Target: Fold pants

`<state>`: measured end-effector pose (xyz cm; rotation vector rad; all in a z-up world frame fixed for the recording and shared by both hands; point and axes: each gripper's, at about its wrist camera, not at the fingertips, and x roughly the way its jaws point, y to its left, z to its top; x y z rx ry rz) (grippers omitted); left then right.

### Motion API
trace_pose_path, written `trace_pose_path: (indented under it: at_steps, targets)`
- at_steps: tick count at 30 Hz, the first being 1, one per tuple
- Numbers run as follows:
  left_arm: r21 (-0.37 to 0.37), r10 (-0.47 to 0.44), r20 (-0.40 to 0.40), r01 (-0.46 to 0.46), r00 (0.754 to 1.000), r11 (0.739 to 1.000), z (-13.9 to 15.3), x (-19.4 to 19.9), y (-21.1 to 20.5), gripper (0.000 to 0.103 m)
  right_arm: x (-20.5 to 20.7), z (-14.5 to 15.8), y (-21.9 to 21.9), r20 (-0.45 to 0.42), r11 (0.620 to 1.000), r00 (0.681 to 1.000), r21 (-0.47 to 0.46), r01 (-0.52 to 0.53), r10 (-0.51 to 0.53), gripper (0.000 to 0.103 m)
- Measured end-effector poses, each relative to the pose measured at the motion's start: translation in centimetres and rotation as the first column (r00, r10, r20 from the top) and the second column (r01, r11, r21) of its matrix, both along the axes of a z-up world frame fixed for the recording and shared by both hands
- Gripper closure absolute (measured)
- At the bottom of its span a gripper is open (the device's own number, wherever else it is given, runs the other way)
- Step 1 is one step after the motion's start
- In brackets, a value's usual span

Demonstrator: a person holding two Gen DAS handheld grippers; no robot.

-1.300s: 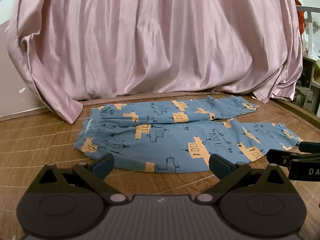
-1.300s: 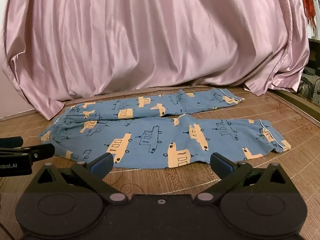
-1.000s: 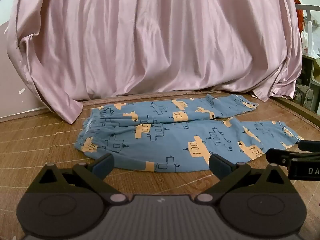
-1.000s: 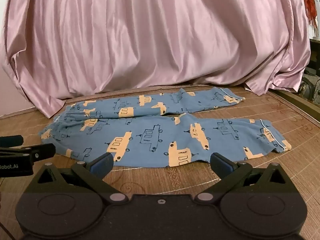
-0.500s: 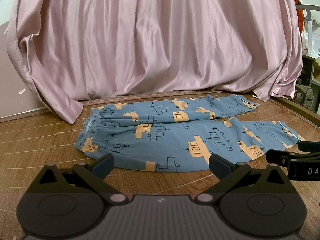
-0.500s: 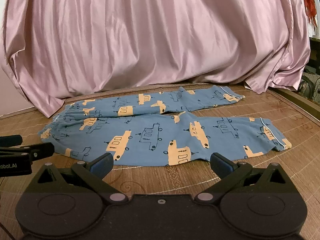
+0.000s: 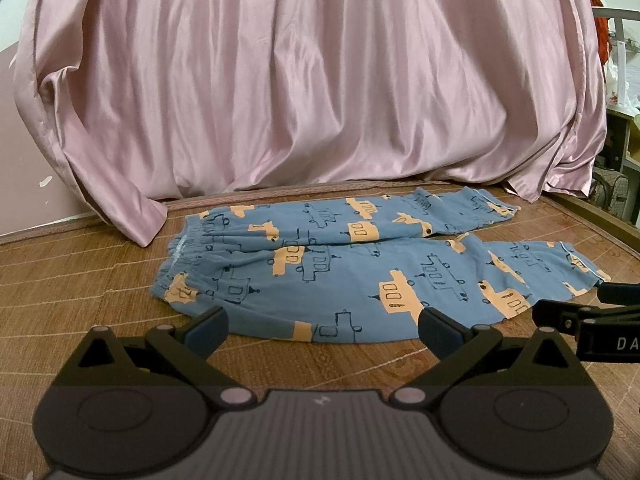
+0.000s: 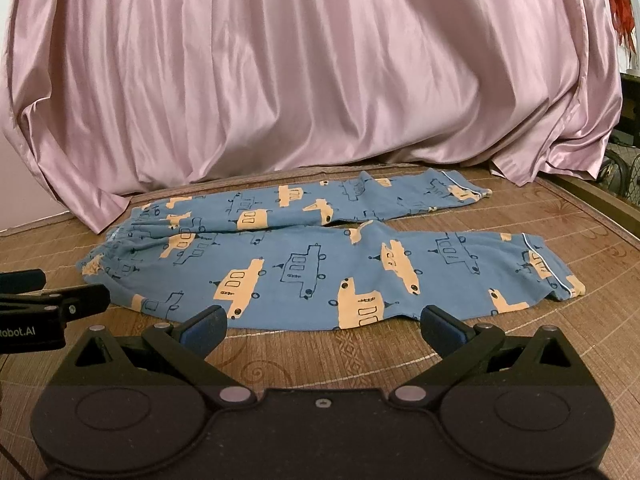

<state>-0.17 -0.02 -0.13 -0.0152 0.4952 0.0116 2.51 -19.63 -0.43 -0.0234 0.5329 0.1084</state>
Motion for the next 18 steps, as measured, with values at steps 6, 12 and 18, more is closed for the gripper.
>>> trace_pose_path:
  at_steps: [6,12,18]
  targets:
    - [-0.001,0.0,0.001,0.0,1.0,1.0,-0.03,-0.05,0.02,0.0,0.03,-0.1,0.04,-0.002,1.0,1.0,-0.001,0.0,0.0,0.001]
    - [-0.001,0.0,-0.001,0.0,1.0,1.0,-0.01,-0.02,-0.02,0.0,-0.04,-0.34,0.11,-0.003,1.0,1.0,-0.002,0.0,0.0,0.001]
    - [0.002,0.0,-0.001,0.0,1.0,1.0,0.02,0.02,-0.05,0.0,0.05,-0.32,0.13,-0.005,1.0,1.0,-0.002,0.0,0.0,0.001]
